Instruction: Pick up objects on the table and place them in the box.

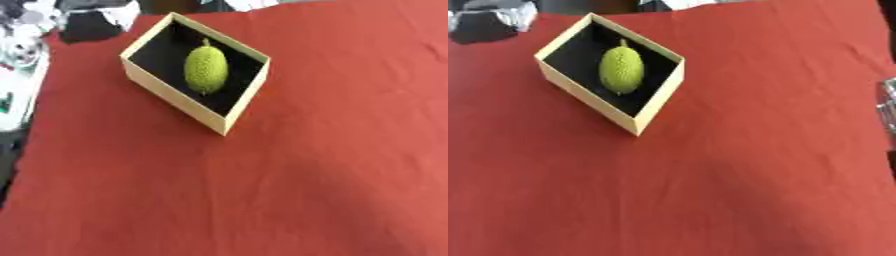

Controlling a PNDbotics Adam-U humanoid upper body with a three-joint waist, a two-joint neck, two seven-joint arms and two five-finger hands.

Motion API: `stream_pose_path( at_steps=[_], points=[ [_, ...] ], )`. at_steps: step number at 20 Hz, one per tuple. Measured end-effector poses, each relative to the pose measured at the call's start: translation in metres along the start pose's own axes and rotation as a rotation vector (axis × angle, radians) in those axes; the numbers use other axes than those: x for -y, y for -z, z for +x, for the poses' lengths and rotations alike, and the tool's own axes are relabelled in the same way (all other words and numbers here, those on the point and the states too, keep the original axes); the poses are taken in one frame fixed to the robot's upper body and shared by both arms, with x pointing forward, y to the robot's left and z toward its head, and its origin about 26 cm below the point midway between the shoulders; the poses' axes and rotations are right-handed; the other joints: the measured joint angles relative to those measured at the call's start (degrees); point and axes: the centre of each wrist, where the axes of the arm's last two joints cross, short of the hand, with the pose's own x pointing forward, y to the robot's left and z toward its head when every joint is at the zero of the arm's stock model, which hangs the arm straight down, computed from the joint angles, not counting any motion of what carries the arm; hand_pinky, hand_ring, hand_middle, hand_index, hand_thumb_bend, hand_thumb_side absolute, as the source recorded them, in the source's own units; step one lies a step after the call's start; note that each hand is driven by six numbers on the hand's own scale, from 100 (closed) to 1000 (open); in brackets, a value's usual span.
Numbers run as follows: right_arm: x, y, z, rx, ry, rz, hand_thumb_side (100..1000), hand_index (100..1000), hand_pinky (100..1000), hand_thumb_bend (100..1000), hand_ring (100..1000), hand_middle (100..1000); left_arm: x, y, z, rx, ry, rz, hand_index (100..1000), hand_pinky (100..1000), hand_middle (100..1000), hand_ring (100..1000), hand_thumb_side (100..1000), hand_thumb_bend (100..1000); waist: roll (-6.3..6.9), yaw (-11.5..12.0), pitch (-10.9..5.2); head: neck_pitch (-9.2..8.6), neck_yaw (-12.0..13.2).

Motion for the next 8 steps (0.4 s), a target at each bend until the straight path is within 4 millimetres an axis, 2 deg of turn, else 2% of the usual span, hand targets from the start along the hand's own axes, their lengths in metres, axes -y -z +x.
stream_pose_path(
  at_steps=[8],
  points=[
    [0.005, -0.002, -0.002, -0.005, -0.028, -0.015, 585, 804, 797, 100, 769, 670, -0.038, -0.059, 0.002, -0.104, -0.234, 0.171, 825, 710, 645, 673, 522, 267, -0.46, 1.25, 0.12, 0.30, -0.81]
  ],
)
